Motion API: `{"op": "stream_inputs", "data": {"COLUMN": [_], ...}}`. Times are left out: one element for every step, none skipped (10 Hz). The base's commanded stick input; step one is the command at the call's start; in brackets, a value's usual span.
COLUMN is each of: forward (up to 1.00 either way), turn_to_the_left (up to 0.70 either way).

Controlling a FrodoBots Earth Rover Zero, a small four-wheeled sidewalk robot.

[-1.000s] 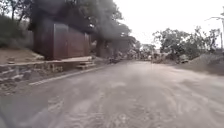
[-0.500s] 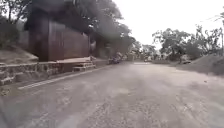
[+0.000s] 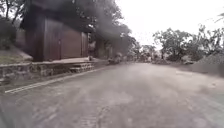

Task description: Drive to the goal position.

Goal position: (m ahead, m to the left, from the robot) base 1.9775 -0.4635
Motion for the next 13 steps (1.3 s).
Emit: {"op": "stream_inputs", "data": {"forward": [0.7,0.7,0.7,0.7,0.7,0.7,0.7,0.7,0.7,0.7,0.7,0.7,0.7], "turn_to_the_left": [0.0,0.0,0.0,0.0,0.0,0.0,0.0,0.0,0.0,0.0,0.0,0.0,0.0]}}
